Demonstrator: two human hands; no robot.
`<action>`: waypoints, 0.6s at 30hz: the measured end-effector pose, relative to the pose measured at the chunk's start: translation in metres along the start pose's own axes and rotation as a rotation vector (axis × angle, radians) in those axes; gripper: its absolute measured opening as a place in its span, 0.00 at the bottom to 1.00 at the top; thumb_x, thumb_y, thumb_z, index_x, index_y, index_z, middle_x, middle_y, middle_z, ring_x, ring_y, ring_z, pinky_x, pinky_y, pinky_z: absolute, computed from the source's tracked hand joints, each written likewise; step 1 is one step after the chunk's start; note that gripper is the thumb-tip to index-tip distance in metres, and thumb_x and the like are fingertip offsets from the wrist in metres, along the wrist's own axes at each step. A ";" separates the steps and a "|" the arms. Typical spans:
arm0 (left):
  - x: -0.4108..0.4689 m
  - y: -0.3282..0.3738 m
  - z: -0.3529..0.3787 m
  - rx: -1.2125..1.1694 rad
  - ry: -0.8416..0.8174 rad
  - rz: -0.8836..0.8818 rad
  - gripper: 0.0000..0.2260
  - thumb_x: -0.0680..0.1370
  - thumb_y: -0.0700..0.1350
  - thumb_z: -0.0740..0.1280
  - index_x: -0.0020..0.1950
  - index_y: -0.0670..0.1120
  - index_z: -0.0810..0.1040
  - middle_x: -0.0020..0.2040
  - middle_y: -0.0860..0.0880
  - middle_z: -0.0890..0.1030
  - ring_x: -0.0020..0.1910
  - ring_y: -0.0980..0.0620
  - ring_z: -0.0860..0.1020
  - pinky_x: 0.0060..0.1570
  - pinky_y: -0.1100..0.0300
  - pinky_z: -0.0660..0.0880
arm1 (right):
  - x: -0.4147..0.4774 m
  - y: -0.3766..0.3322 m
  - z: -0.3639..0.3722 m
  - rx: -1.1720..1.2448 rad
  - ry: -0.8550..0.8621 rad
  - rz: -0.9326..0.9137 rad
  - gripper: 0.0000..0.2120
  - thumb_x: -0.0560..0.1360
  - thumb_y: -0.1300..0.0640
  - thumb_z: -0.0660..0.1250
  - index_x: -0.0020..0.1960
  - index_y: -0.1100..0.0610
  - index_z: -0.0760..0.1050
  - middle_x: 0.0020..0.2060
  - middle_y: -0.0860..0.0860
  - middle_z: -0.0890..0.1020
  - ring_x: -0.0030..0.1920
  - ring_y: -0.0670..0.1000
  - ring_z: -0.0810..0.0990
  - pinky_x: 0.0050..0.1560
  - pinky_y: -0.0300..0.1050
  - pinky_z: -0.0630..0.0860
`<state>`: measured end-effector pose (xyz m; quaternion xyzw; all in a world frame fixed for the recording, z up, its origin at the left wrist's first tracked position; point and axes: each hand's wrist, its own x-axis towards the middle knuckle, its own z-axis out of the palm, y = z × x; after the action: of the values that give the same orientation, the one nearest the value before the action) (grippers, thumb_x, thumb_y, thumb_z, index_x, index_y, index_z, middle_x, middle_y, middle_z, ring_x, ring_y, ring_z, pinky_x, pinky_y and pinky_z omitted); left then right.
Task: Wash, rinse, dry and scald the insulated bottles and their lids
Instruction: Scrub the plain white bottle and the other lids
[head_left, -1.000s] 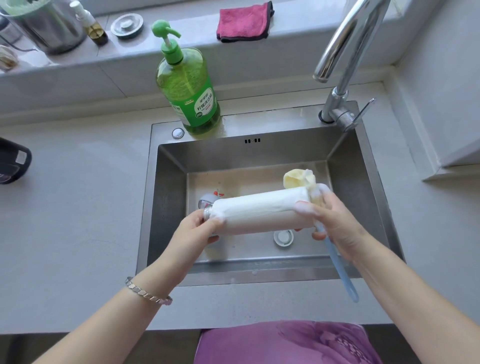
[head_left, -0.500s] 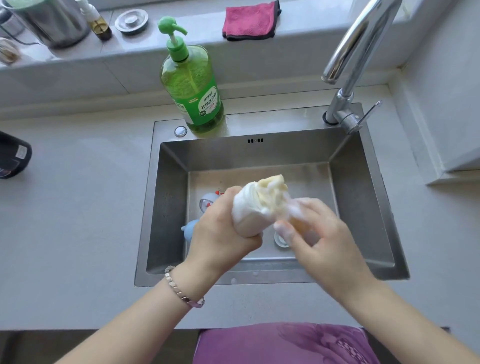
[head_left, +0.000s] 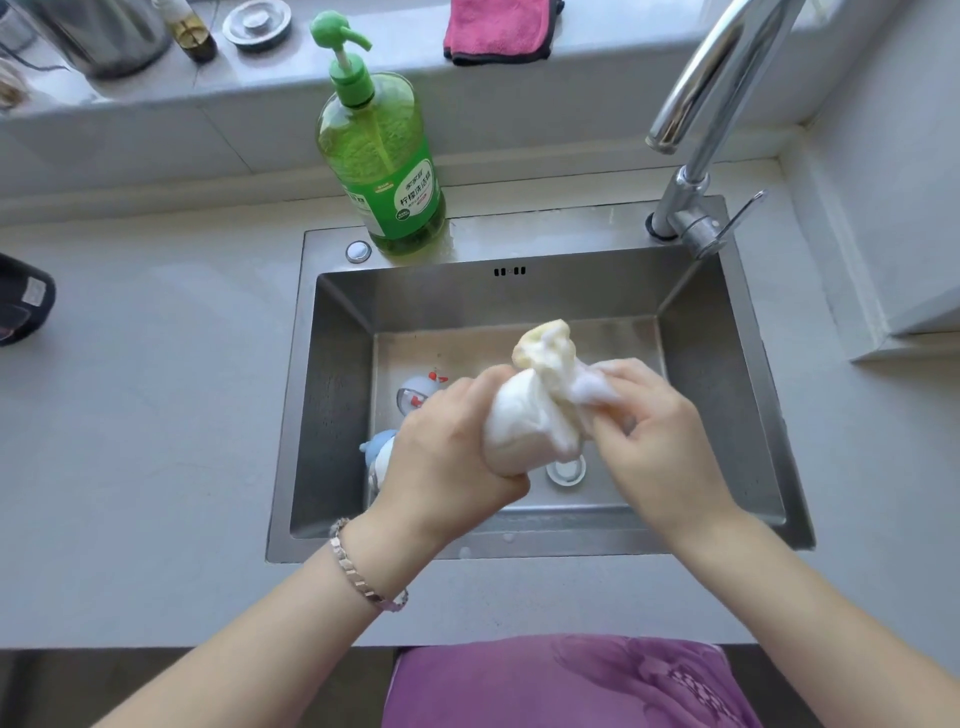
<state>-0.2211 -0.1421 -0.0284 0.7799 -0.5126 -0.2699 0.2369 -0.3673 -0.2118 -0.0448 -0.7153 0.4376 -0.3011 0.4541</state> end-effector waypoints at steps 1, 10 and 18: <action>0.003 -0.002 -0.002 -0.041 0.004 -0.059 0.27 0.62 0.41 0.72 0.59 0.55 0.72 0.46 0.54 0.77 0.45 0.50 0.75 0.45 0.52 0.74 | -0.005 -0.002 0.001 0.007 -0.022 -0.018 0.08 0.72 0.52 0.60 0.48 0.46 0.76 0.42 0.44 0.78 0.42 0.45 0.77 0.42 0.43 0.73; 0.005 -0.001 -0.008 -0.037 -0.007 -0.115 0.29 0.61 0.41 0.72 0.59 0.58 0.72 0.46 0.55 0.78 0.46 0.49 0.75 0.46 0.52 0.75 | -0.011 -0.004 0.005 0.028 -0.031 0.014 0.10 0.71 0.60 0.60 0.42 0.50 0.79 0.40 0.43 0.76 0.40 0.45 0.76 0.41 0.43 0.73; 0.004 0.003 -0.010 0.024 -0.033 -0.096 0.27 0.62 0.41 0.73 0.59 0.56 0.72 0.45 0.54 0.77 0.46 0.48 0.75 0.45 0.54 0.73 | -0.010 -0.011 0.008 0.081 -0.032 0.045 0.11 0.72 0.60 0.61 0.45 0.45 0.77 0.40 0.43 0.76 0.41 0.47 0.76 0.41 0.41 0.72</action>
<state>-0.2154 -0.1456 -0.0202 0.8018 -0.4818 -0.2875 0.2057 -0.3607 -0.1974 -0.0386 -0.6911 0.4338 -0.2969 0.4961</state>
